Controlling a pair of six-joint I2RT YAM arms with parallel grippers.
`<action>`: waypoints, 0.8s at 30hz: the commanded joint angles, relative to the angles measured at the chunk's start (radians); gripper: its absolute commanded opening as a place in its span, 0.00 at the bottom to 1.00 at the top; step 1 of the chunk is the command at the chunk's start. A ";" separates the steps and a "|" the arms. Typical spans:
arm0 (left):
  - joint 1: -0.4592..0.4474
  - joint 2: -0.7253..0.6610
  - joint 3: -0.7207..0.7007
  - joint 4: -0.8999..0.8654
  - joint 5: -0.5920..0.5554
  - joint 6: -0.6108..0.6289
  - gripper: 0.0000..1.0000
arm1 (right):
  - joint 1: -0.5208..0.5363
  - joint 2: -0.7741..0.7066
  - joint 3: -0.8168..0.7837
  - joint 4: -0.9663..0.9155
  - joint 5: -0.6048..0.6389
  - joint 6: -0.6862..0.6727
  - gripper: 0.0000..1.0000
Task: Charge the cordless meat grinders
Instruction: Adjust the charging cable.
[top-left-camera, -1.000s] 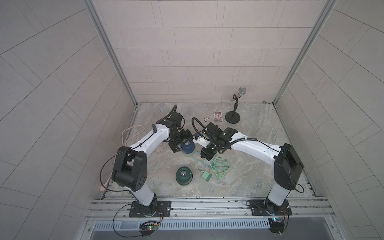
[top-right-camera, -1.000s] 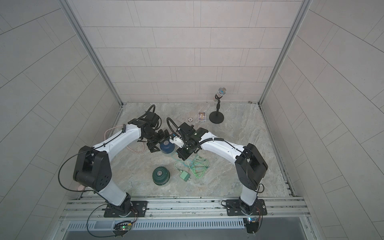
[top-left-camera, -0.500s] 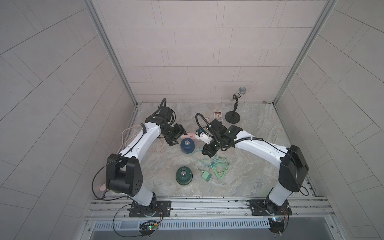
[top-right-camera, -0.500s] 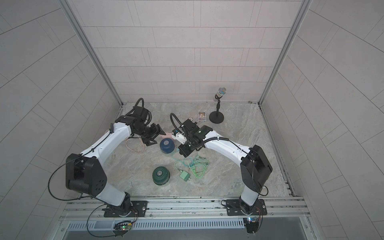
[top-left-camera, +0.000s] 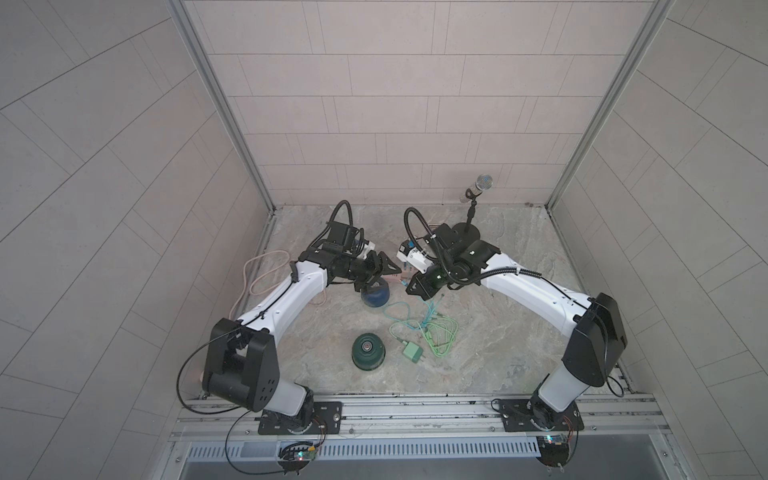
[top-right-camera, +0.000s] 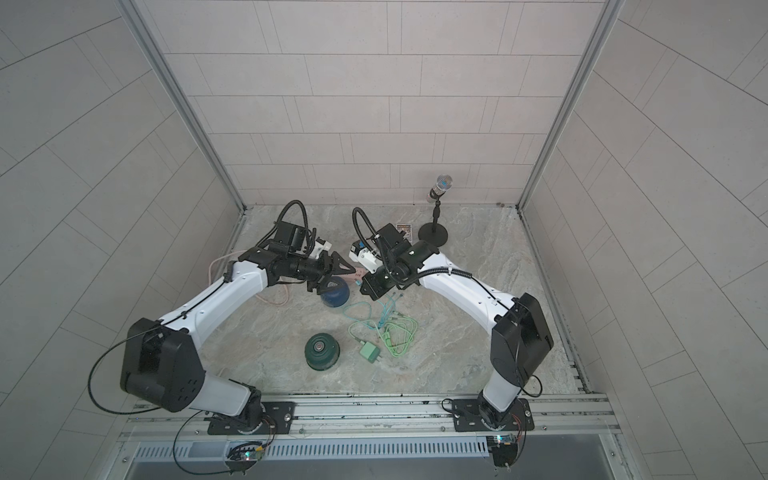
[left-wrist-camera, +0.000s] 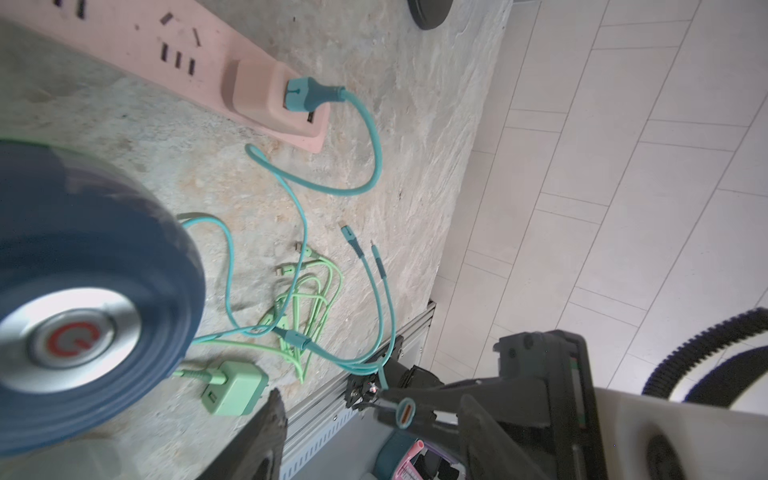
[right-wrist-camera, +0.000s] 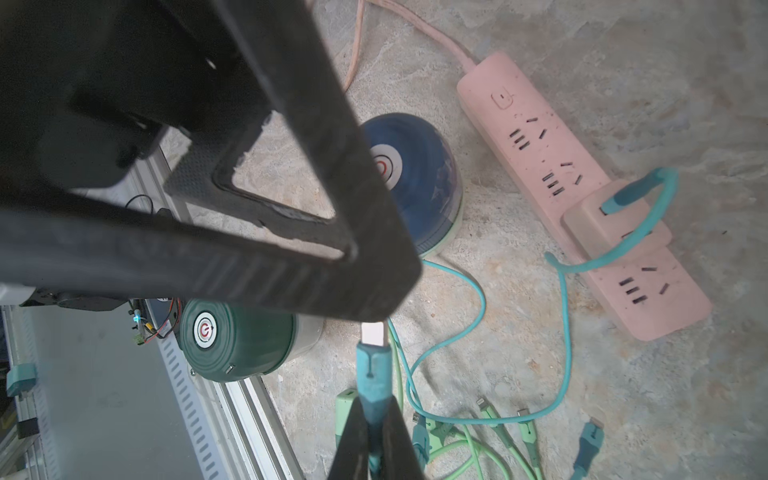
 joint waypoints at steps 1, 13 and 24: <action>-0.023 0.000 -0.019 0.145 0.044 -0.057 0.67 | 0.003 -0.030 0.022 0.007 -0.023 0.014 0.07; -0.046 -0.027 -0.113 0.269 0.081 -0.129 0.43 | 0.000 -0.036 0.017 0.032 -0.028 0.051 0.07; -0.048 -0.030 -0.129 0.302 0.090 -0.148 0.25 | -0.008 -0.033 0.007 0.028 -0.022 0.056 0.07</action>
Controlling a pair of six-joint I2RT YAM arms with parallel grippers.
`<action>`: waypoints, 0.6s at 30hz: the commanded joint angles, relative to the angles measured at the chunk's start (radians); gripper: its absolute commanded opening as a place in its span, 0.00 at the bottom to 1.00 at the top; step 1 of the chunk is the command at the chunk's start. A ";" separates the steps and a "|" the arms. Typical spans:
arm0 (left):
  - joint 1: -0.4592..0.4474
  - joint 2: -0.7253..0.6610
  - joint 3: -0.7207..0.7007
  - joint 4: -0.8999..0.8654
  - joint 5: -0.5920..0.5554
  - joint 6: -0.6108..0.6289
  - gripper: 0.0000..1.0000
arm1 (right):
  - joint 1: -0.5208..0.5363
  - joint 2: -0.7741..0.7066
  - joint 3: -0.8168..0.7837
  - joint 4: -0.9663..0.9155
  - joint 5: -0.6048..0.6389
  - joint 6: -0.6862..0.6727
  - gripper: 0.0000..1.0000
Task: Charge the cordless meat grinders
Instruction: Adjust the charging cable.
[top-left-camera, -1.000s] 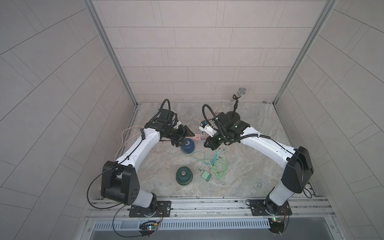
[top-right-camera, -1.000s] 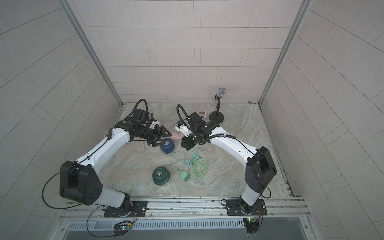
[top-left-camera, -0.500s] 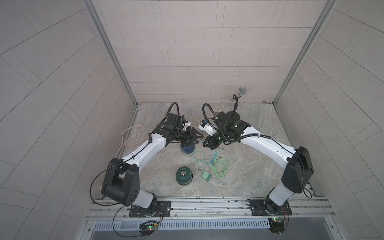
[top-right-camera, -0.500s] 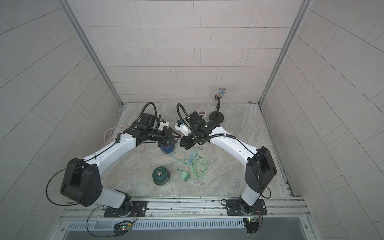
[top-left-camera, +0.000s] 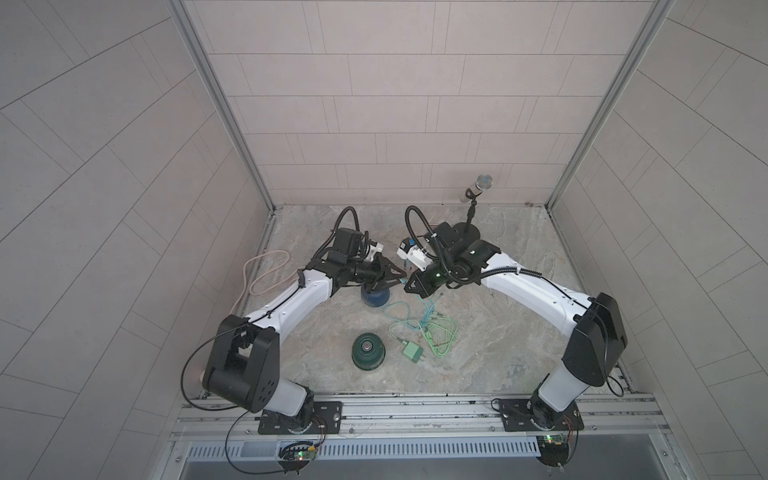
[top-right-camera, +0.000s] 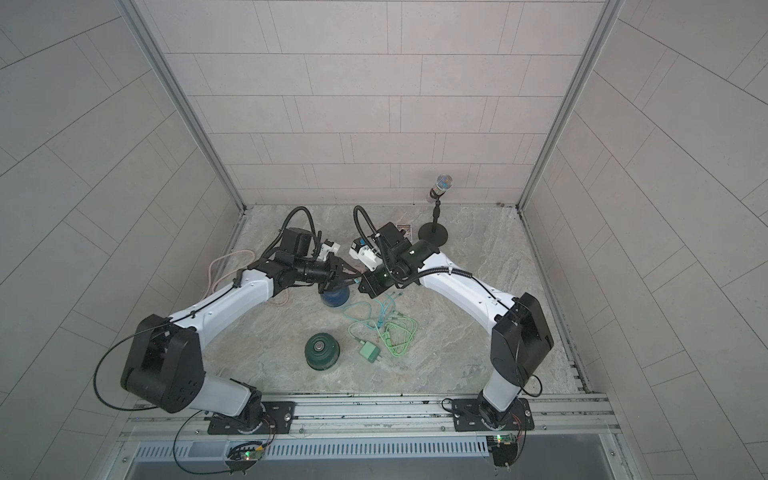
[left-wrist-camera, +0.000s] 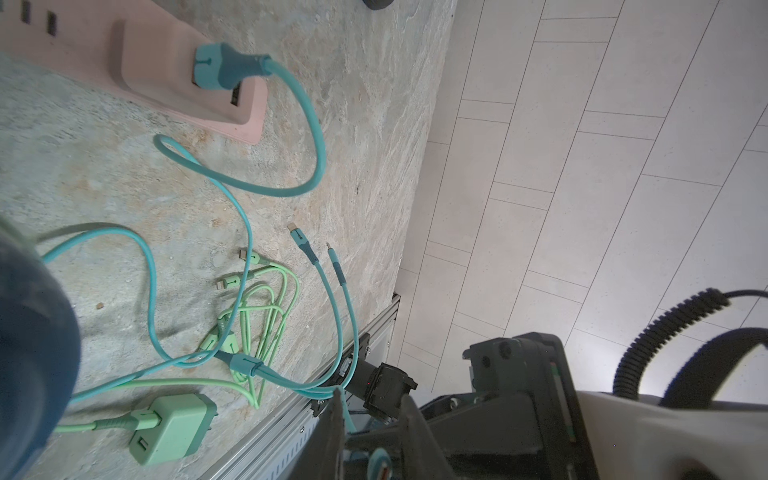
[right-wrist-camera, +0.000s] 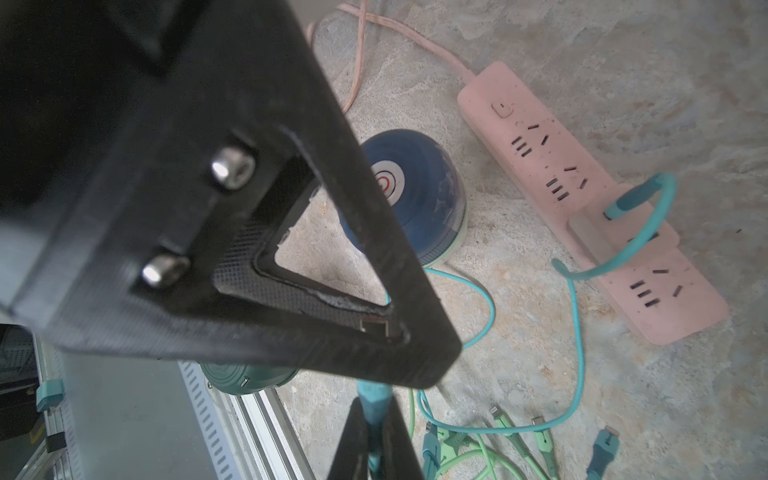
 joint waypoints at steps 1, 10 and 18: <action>-0.003 -0.031 -0.025 0.037 0.015 -0.012 0.24 | -0.008 -0.032 0.007 0.001 -0.005 0.004 0.07; -0.004 -0.027 -0.039 0.060 0.000 -0.029 0.12 | -0.017 -0.012 0.021 -0.017 -0.012 0.014 0.07; -0.003 -0.021 -0.036 0.062 -0.012 -0.036 0.05 | -0.017 -0.009 0.027 -0.033 -0.006 0.011 0.08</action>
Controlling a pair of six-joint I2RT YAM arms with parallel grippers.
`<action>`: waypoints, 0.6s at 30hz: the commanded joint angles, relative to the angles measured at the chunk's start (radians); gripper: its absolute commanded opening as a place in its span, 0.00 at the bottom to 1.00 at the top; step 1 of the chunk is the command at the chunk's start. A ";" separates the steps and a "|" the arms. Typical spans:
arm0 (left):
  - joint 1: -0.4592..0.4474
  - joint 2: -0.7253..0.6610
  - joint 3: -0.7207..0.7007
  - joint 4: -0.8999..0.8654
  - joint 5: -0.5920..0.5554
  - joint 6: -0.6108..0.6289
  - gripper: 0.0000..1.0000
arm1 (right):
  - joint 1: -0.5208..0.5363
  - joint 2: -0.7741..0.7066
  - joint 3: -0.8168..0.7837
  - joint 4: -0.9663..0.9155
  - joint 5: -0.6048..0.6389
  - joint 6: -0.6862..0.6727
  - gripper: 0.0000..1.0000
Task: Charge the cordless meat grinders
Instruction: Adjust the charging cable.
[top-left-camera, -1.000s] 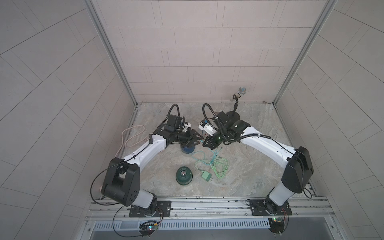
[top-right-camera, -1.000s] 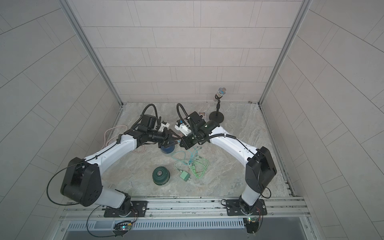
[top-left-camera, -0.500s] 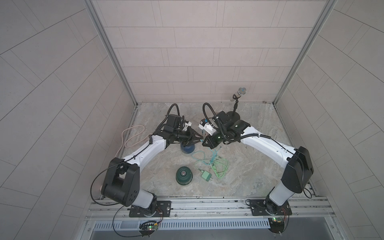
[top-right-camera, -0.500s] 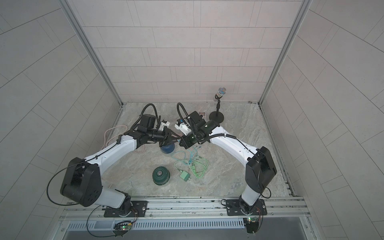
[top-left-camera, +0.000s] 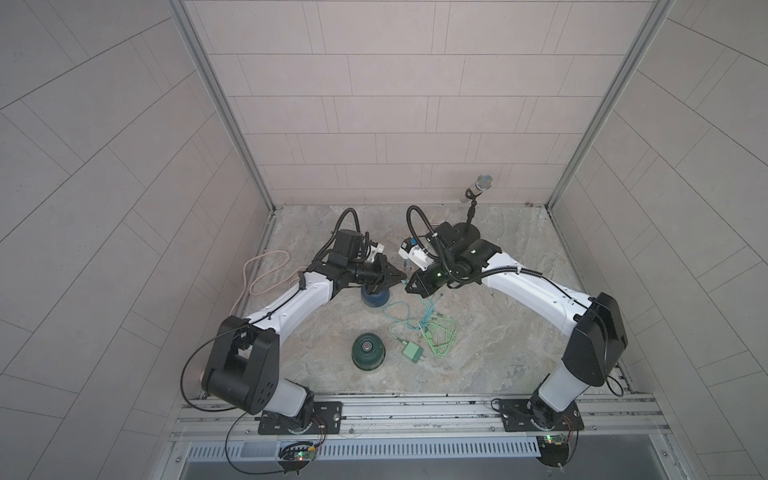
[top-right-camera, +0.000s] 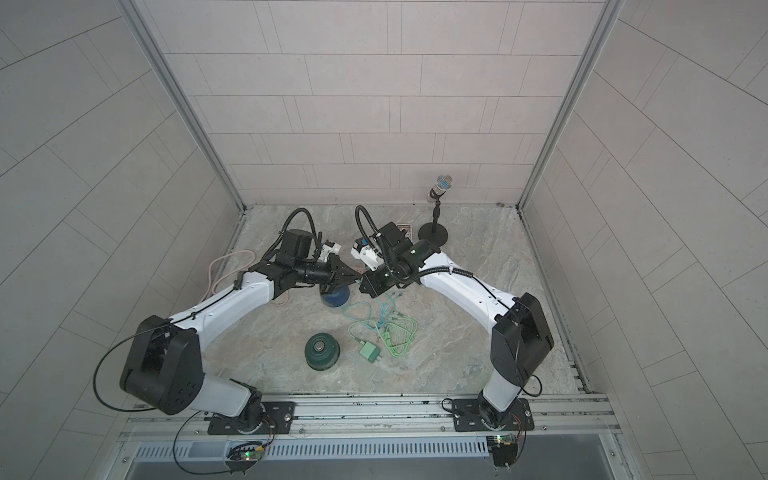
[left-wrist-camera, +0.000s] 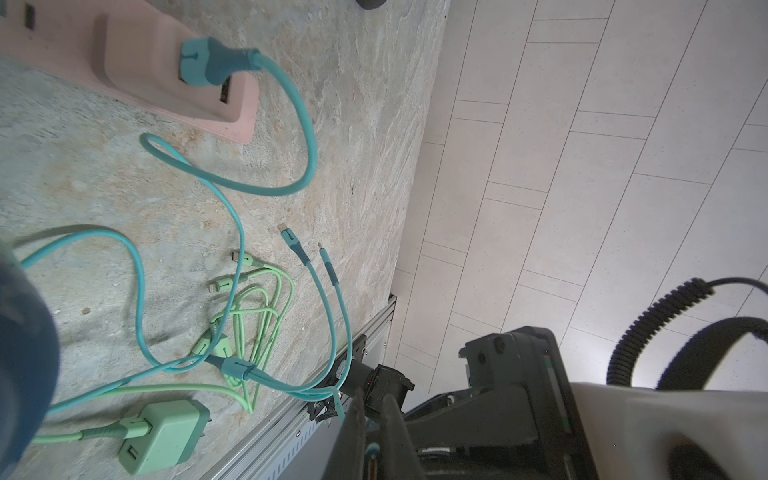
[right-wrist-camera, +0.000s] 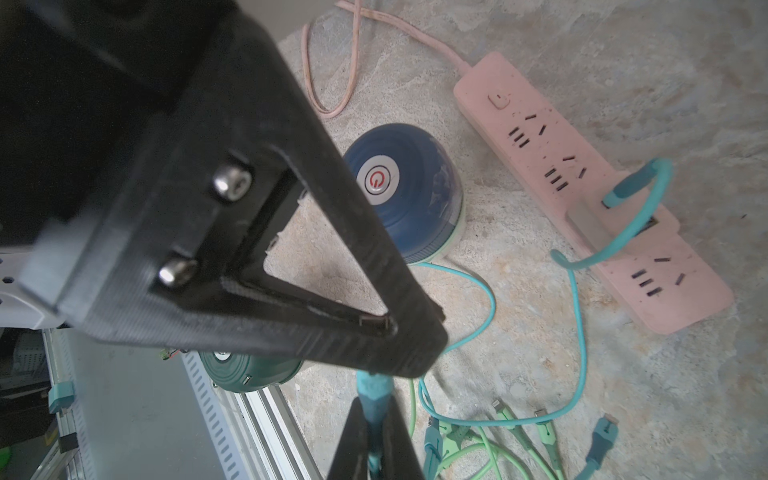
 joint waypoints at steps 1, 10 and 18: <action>-0.003 -0.015 -0.017 0.014 -0.012 -0.013 0.05 | -0.006 -0.009 0.028 -0.023 0.004 -0.003 0.10; -0.004 -0.004 -0.024 0.015 -0.042 -0.039 0.04 | 0.007 -0.070 -0.020 -0.033 0.080 -0.048 0.42; -0.003 0.006 -0.012 -0.009 -0.035 -0.047 0.04 | 0.043 -0.200 -0.193 0.208 0.147 -0.045 0.40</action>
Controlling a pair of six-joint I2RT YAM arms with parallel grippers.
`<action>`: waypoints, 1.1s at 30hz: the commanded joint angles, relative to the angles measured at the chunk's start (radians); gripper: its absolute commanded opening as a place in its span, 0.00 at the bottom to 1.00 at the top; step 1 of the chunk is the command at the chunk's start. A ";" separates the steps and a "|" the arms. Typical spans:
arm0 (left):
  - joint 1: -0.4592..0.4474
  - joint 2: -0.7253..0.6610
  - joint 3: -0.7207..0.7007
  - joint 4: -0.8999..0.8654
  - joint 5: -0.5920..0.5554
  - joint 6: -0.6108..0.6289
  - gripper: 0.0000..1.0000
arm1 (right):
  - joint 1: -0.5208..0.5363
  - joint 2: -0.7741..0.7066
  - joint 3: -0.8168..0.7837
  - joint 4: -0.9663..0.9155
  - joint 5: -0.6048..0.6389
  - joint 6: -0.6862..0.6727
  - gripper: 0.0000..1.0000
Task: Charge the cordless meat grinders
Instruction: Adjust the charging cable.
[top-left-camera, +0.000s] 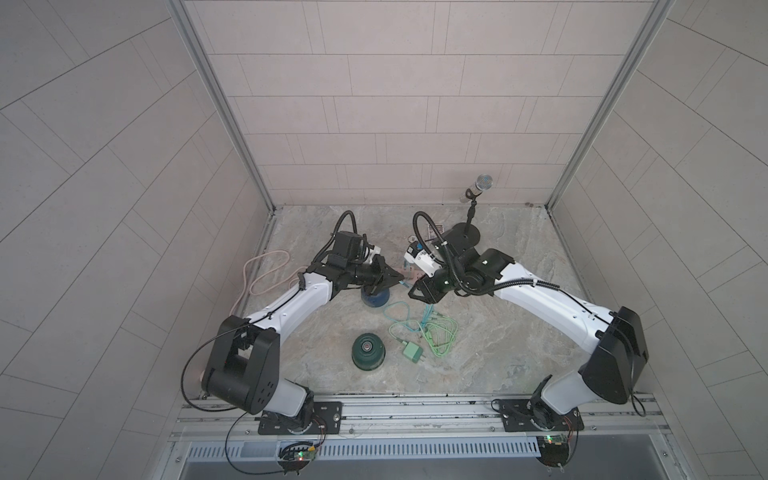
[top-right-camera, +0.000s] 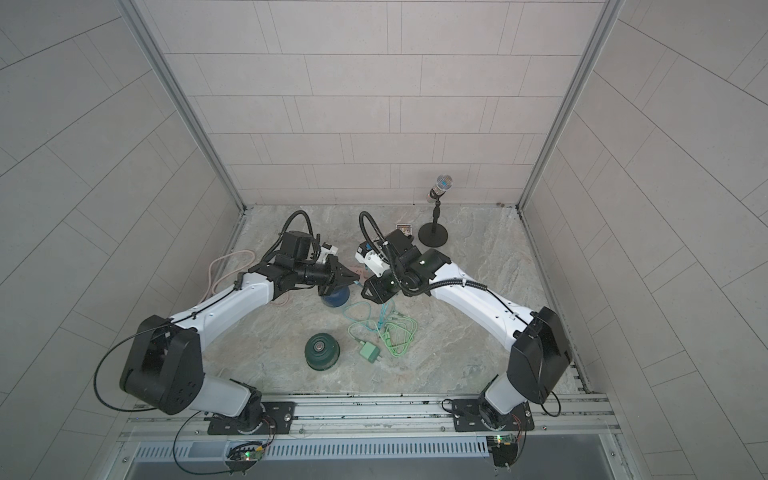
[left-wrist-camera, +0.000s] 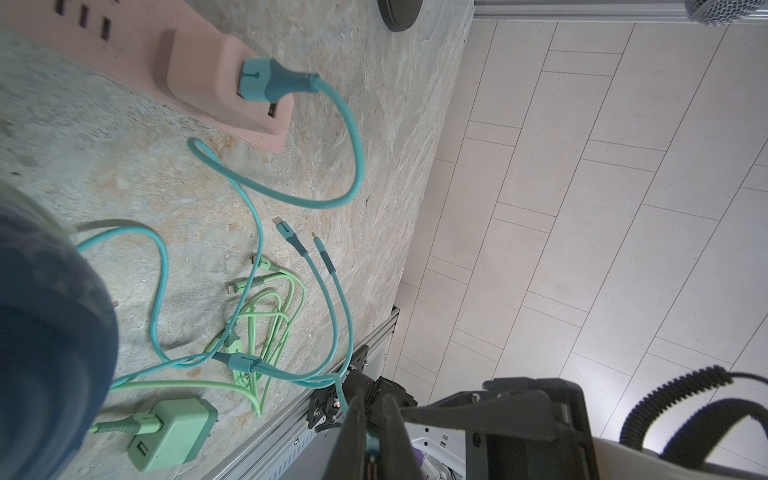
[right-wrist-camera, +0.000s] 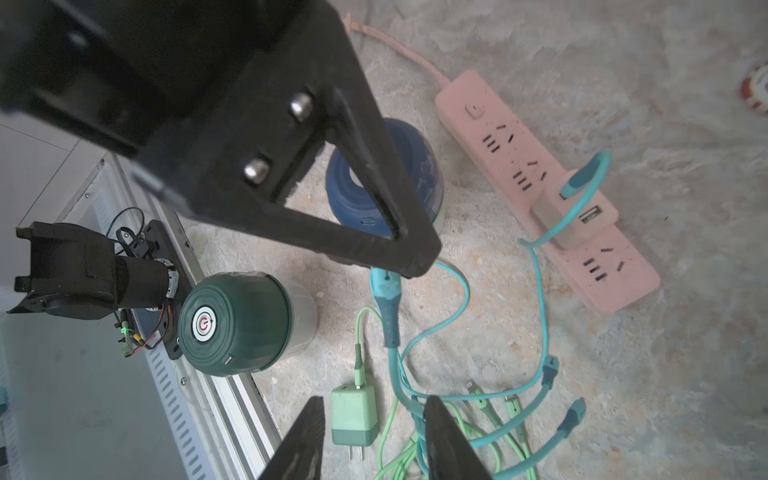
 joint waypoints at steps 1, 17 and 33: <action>-0.003 0.005 0.004 -0.004 0.005 -0.009 0.04 | 0.008 -0.052 -0.061 0.143 0.045 -0.010 0.40; -0.004 -0.012 0.002 -0.033 0.007 0.006 0.04 | 0.009 0.039 -0.003 0.108 -0.011 -0.061 0.33; -0.003 -0.015 0.003 -0.033 0.013 0.000 0.04 | 0.009 0.067 -0.012 0.132 0.005 -0.047 0.26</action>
